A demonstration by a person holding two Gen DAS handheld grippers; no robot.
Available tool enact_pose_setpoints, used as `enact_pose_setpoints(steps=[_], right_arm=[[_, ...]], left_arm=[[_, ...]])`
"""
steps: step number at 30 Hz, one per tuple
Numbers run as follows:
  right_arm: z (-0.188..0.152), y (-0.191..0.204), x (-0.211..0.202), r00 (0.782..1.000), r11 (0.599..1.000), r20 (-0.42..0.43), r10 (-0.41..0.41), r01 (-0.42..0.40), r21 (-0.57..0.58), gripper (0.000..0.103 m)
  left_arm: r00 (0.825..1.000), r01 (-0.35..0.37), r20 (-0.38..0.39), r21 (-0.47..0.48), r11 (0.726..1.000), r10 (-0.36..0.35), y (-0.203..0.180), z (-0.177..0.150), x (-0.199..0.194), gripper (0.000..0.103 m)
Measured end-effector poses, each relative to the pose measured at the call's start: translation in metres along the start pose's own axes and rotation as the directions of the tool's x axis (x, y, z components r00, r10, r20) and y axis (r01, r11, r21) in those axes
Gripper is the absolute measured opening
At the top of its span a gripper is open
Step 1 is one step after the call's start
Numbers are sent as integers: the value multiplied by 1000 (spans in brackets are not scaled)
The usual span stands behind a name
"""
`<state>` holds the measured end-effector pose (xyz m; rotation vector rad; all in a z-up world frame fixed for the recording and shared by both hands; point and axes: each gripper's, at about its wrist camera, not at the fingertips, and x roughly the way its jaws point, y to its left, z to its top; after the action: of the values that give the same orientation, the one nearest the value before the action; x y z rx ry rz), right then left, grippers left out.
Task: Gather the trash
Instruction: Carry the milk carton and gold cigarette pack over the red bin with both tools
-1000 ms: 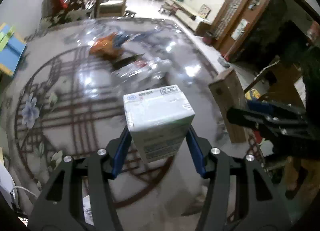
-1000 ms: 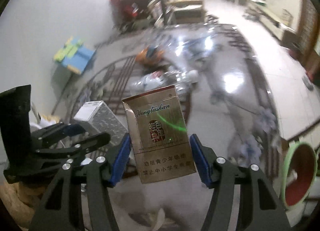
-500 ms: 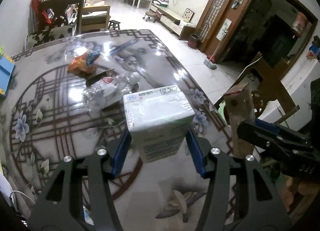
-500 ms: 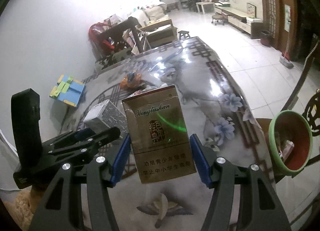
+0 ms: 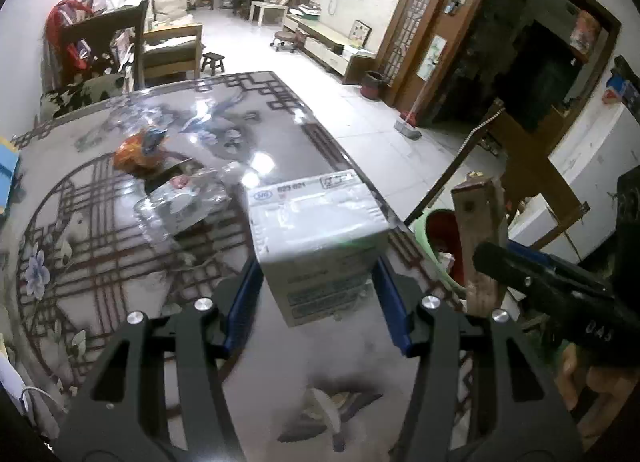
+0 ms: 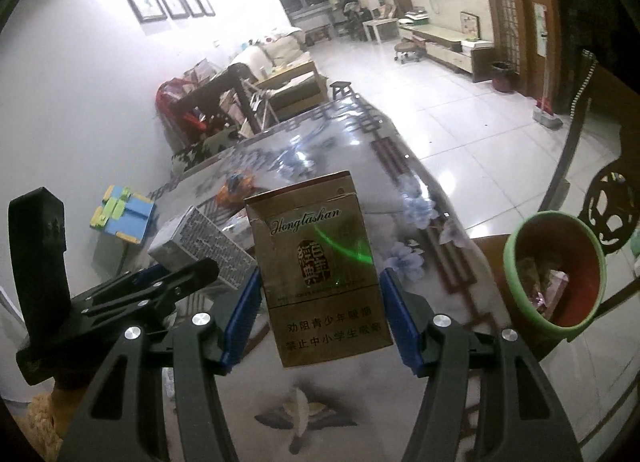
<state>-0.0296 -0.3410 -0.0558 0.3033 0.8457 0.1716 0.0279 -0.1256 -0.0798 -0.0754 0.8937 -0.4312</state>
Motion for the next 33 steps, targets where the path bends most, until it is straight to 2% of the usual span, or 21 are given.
enact_pose_setpoints(steps=[17,33], right_arm=[[2,-71,-29,996,991,44,-78,73,114,58],[17,-128,-22,993,982,22,-114,110,152,58]], left_arm=[[998,60,-39,109,992,-56,-72,15,35,54],[995,66,-85,116,991,-57,-104,29,78,54]])
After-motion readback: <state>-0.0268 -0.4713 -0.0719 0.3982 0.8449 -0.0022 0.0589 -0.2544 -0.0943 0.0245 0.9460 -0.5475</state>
